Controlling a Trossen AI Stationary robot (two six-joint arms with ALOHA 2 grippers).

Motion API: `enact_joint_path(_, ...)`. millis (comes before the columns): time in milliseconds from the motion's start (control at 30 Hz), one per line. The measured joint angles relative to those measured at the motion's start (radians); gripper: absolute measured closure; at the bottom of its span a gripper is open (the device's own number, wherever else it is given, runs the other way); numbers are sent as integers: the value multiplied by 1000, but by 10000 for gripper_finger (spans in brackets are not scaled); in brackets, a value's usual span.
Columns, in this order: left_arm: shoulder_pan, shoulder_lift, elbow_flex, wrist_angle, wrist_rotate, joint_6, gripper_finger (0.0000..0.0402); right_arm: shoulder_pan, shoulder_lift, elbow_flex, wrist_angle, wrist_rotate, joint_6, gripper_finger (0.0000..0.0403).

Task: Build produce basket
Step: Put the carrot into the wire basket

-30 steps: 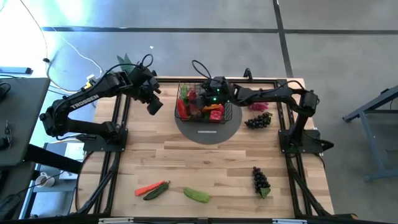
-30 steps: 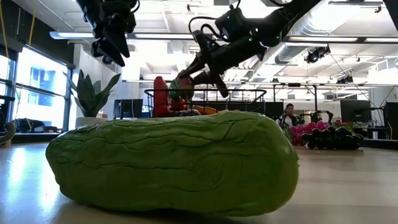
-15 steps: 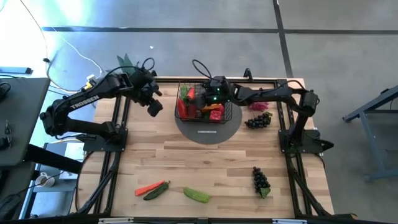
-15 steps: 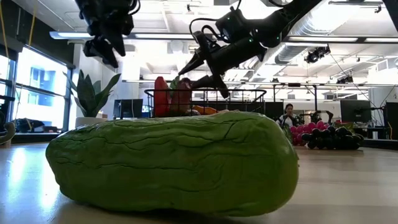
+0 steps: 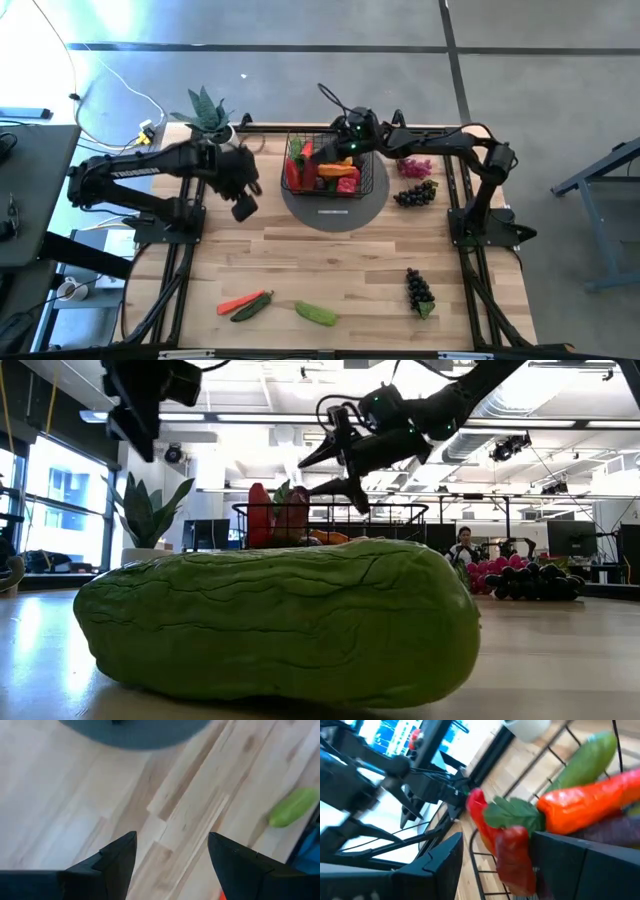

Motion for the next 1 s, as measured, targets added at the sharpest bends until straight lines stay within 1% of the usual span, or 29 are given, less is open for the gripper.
enact_joint_path(100,-89,-1,-28,0,-34,-71,167,-9,-29,0,-2,-5,-35,187)
enact_joint_path(333,-274,-1,-60,7,-66,-256,167,-32,-79,0,-3,-5,-70,187)
enact_joint_path(600,-501,-1,-90,36,-69,-440,167,-31,-126,0,-10,-5,-136,187)
enact_joint_path(767,-639,-1,-94,68,-76,-518,167,-21,-138,0,-15,-3,-112,187)
enact_joint_path(867,-719,7,-94,79,-106,-554,167,-1,-138,0,-16,-2,-107,187)
enact_joint_path(1000,-829,8,-95,125,-190,-586,167,41,-139,0,-11,0,-94,187)
